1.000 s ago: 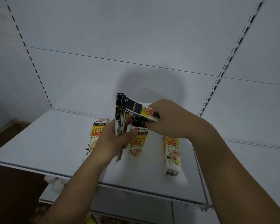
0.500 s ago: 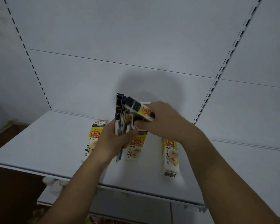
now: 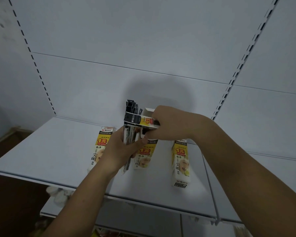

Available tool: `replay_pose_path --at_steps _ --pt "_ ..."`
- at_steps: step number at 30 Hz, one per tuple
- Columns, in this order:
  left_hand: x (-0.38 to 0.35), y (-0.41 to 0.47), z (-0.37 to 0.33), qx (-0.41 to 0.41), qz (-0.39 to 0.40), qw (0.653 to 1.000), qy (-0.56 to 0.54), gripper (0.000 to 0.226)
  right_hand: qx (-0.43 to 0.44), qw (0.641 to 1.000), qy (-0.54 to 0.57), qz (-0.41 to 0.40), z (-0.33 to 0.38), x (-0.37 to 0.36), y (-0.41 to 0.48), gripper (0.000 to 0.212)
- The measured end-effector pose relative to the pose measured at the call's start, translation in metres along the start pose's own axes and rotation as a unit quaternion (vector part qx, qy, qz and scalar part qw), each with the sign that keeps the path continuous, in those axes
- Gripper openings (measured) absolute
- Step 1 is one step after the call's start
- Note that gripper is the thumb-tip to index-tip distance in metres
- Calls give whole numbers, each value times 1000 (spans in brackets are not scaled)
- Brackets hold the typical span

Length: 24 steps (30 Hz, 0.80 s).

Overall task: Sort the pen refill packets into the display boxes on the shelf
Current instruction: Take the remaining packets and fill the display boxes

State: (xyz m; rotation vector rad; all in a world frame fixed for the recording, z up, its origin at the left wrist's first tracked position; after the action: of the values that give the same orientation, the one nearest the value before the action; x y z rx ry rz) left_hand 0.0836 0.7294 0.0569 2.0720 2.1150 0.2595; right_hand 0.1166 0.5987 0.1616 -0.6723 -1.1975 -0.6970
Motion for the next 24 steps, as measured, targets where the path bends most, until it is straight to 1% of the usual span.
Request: replay_pose_path --at_steps 4,8,12,14,18,21,24 --pt "4 1 2 5 -10 1000 -12 26 16 1000 -19 18 5 0 -1 44" --pt "4 0 3 2 -3 1000 11 16 30 999 -34 7 8 2 -1 42" --pt "0 0 2 5 -4 1000 3 14 32 999 -15 26 6 -1 3 43" --pt "1 1 3 4 -4 1000 18 11 31 999 -20 41 4 -7 5 44" --pt "3 1 5 -1 -8 1000 27 15 39 997 -28 61 4 -10 7 34" --pt "3 0 6 0 -4 1000 25 19 30 997 -42 55 4 -7 8 36" --pt "3 0 6 1 -8 1000 13 21 29 998 -39 44 4 -4 9 43"
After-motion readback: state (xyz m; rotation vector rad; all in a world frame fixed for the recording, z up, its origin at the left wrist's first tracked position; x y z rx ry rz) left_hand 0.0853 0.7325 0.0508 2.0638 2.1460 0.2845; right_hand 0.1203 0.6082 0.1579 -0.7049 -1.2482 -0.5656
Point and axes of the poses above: each hand's wrist, its own y-axis towards the middle knuckle, its own x-axis out of the back of the hand, z = x × y, the point moved 7 cm from there along y, towards the middle knuckle, and after that the axes turned 2 degrees about -y, right-handed, at the moved point
